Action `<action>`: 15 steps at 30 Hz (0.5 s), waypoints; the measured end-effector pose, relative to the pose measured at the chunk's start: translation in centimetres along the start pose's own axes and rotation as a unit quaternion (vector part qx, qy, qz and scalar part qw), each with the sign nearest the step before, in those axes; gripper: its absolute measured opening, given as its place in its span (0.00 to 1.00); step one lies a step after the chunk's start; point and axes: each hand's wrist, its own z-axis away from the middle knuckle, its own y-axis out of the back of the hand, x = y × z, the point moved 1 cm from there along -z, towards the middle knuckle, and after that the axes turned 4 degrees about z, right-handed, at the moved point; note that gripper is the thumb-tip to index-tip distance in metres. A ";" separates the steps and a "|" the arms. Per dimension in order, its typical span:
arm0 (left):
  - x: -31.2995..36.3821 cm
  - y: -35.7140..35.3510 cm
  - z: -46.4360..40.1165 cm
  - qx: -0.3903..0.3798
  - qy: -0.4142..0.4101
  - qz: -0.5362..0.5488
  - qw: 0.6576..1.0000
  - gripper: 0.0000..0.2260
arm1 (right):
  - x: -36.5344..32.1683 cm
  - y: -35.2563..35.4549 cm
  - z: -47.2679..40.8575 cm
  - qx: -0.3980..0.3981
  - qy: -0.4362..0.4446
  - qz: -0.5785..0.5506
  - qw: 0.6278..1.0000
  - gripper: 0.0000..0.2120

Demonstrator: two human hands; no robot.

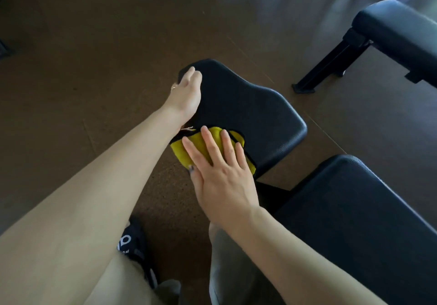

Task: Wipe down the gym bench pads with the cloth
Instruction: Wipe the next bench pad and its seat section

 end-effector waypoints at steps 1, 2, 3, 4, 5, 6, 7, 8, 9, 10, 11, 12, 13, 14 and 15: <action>-0.3 0.0 -0.2 -0.010 0.008 0.011 1.000 0.32 | 1.2 0.4 -0.6 -0.003 -0.009 0.002 1.000 0.26; -0.6 0.1 -0.5 -0.016 0.018 0.023 0.999 0.37 | 2.8 0.9 -1.5 -0.007 -0.028 0.004 1.000 0.26; -1.0 0.4 -1.0 -0.016 0.029 0.037 0.999 0.41 | 4.8 1.4 -2.7 -0.007 -0.054 0.007 0.998 0.26; -1.3 0.5 -1.4 -0.015 0.040 0.053 0.998 0.44 | 6.9 1.8 -4.3 -0.006 -0.083 0.009 0.997 0.26; -1.4 0.6 -1.4 -0.013 0.047 0.064 0.997 0.44 | 8.7 2.3 -5.9 -0.007 -0.109 0.005 0.994 0.26; -1.4 0.4 -1.2 -0.014 0.042 0.067 0.997 0.42 | 10.1 2.6 -7.5 -0.009 -0.133 -0.005 0.991 0.26; -1.2 0.1 -0.9 -0.018 0.026 0.065 0.997 0.37 | 11.0 2.9 -8.7 -0.008 -0.151 -0.017 0.988 0.26; -1.0 -0.2 -0.6 -0.013 0.010 0.057 0.998 0.32 | 11.3 3.0 -9.3 -0.004 -0.160 -0.025 0.987 0.26; -0.9 -0.6 -0.3 -0.001 -0.002 0.048 0.999 0.28 | 11.1 2.9 -9.4 -0.003 -0.165 -0.031 0.986 0.26; -0.9 -1.0 -0.2 0.014 -0.010 0.039 0.999 0.26 | 10.4 2.8 -8.8 -0.005 -0.164 -0.032 0.986 0.27; -0.9 -1.3 -0.2 0.026 -0.013 0.033 0.999 0.26 | 9.3 2.5 -7.5 -0.015 -0.154 -0.027 0.988 0.27; -0.9 -1.5 -0.2 0.038 -0.012 0.028 0.999 0.25 | 8.0 2.2 -5.8 -0.026 -0.130 -0.015 0.991 0.28; -0.9 -1.7 -0.3 0.051 -0.015 0.022 0.998 0.25 | 6.7 1.8 -3.9 -0.034 -0.096 0.003 0.995 0.29; -0.9 -1.8 -0.3 0.060 -0.019 0.019 0.998 0.25 | 5.8 1.6 -2.1 -0.044 -0.059 0.024 0.997 0.29; -1.0 -1.9 -0.4 0.067 -0.020 0.019 0.997 0.25 | 5.7 1.6 -1.1 -0.059 -0.023 0.039 0.997 0.29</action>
